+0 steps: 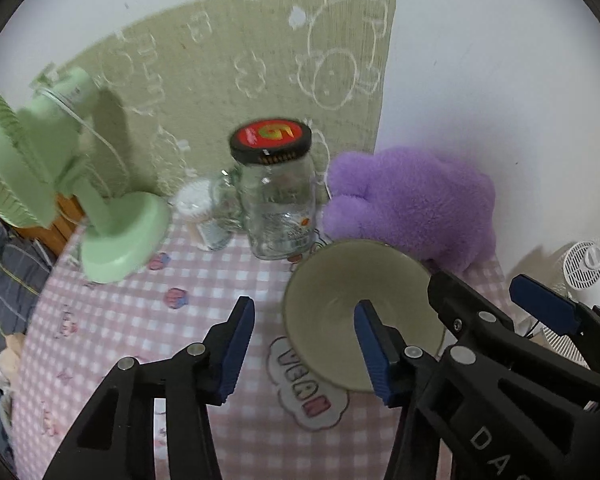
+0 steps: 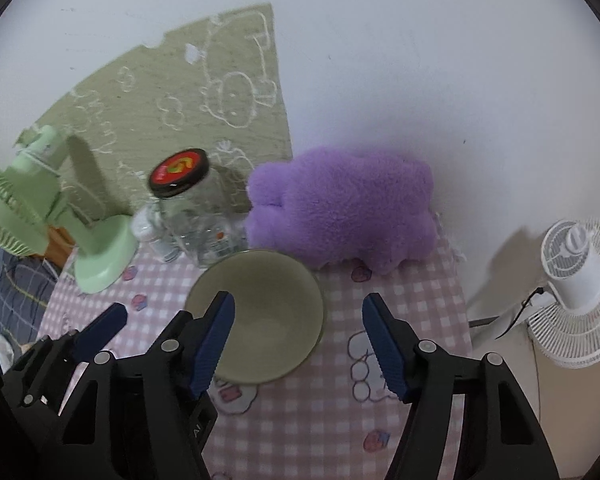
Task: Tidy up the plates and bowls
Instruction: 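Close both tools on the rim of the cream bowl, then lift the cream bowl with both tools and carry it toward the plates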
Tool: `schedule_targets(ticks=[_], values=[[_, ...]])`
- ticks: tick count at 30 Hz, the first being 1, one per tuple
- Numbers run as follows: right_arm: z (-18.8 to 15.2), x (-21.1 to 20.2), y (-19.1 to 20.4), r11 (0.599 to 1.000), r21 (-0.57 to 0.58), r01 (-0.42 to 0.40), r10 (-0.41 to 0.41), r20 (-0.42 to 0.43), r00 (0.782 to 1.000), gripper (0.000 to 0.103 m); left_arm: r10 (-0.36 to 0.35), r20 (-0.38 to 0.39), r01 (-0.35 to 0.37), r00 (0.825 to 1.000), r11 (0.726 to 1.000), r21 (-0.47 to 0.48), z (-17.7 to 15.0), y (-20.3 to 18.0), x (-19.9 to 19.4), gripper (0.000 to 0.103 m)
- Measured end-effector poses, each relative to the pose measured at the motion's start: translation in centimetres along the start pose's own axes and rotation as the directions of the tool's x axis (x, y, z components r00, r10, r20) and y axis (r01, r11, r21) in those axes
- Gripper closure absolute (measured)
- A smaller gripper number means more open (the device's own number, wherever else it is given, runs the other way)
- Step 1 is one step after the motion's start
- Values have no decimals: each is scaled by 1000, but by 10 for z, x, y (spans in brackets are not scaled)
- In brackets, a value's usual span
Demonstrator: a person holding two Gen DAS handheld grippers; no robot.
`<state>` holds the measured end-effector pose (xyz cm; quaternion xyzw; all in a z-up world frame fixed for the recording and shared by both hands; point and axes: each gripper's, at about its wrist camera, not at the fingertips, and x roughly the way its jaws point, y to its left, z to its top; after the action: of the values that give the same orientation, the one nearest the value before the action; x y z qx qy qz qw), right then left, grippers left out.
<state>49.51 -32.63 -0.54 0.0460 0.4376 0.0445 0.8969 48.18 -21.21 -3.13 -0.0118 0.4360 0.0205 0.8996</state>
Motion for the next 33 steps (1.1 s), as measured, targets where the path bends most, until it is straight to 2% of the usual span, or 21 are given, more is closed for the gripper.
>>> schedule_targets(ticks=[4, 9, 12, 16, 19, 20, 28, 33], values=[[-2, 28, -5, 1000, 15, 10, -10, -30, 1000, 40, 10, -43, -11, 999, 1000, -10, -3, -2, 28, 56], [-8, 55, -10, 999, 38, 19, -16, -65, 998, 49, 35, -57, -35, 998, 999, 14, -6, -4, 48, 58], [-8, 68, -11, 999, 45, 22, -18, -78, 997, 54, 32, -71, -32, 997, 999, 3, -8, -3, 58, 63], [-10, 81, -10, 999, 46, 22, -18, -93, 996, 66, 38, -88, -38, 995, 999, -1, -9, -2, 68, 74], [-12, 90, -10, 999, 49, 18, -13, -107, 994, 83, 44, -101, -45, 994, 999, -3, -11, -1, 74, 83], [-12, 92, -9, 999, 46, 21, -16, -106, 994, 85, 50, -101, -51, 994, 999, -3, -11, -1, 75, 84], [-11, 91, -8, 999, 43, 28, -24, -101, 995, 85, 53, -111, -54, 992, 999, -5, -10, 2, 79, 87], [-14, 82, -9, 999, 42, 29, -25, -101, 995, 86, 50, -118, -51, 992, 999, -8, -12, -1, 66, 87]])
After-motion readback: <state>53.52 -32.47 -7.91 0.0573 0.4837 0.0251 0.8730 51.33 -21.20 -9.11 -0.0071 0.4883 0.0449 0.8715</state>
